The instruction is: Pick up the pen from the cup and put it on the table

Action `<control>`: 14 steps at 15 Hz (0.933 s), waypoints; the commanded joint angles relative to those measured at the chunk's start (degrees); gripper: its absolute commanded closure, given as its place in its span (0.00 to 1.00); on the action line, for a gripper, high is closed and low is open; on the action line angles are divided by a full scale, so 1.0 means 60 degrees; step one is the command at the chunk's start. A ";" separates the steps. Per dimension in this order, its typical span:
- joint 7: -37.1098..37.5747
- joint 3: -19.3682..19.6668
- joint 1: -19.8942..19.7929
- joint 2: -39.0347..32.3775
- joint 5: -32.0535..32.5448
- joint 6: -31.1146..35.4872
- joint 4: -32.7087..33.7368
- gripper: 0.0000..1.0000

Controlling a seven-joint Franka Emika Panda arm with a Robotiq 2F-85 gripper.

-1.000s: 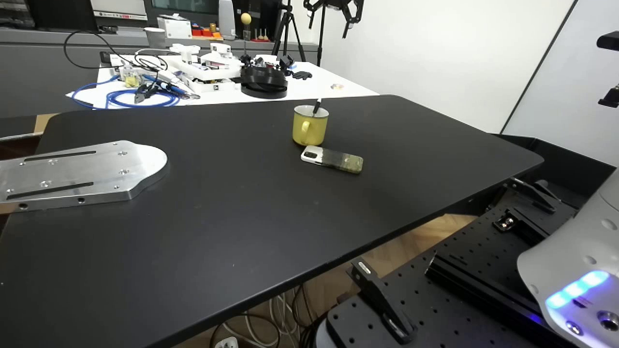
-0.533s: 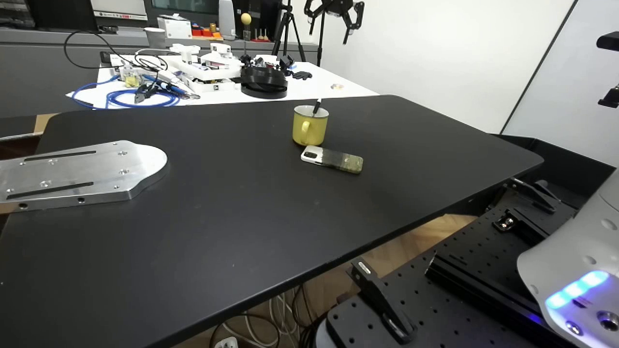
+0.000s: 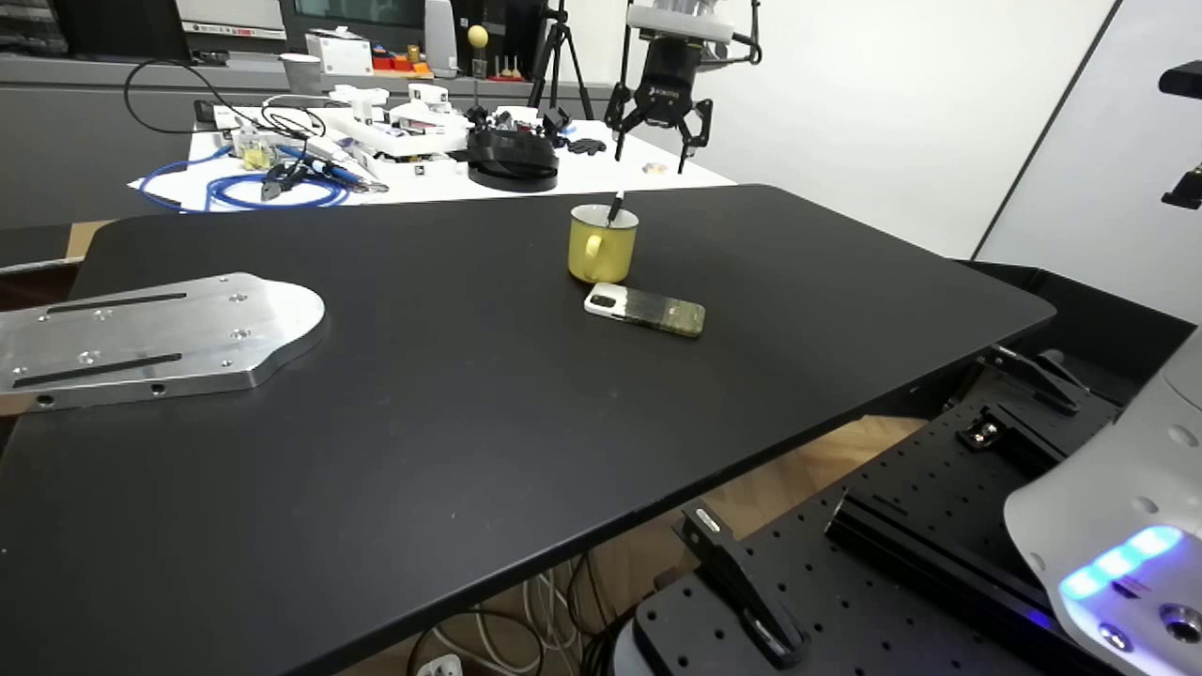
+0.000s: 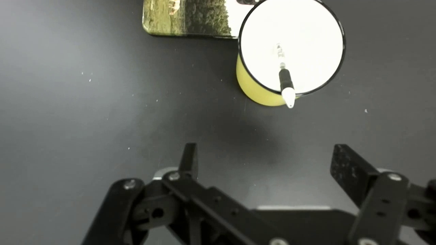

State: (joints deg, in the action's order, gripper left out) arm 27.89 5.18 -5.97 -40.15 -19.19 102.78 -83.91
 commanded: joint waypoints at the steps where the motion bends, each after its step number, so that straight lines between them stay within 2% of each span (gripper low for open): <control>1: 0.0667 -0.0048 -0.0019 -0.0140 -0.0593 -0.0294 -0.0105 0.00; 5: 0.0824 -0.0114 0.0099 -0.0142 -0.1061 -0.0277 -0.0363 0.00; 12: 0.0939 -0.0056 0.0109 -0.0167 -0.1283 -0.0273 -0.0551 0.00; 13: 0.0942 -0.0023 0.0143 -0.0150 -0.1236 -0.0142 -0.0605 0.25; 14: 0.0928 -0.0027 0.0131 -0.0147 -0.1255 -0.0141 -0.0613 0.26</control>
State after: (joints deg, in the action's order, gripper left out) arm 31.62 4.86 -5.07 -41.76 -25.98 101.80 -86.92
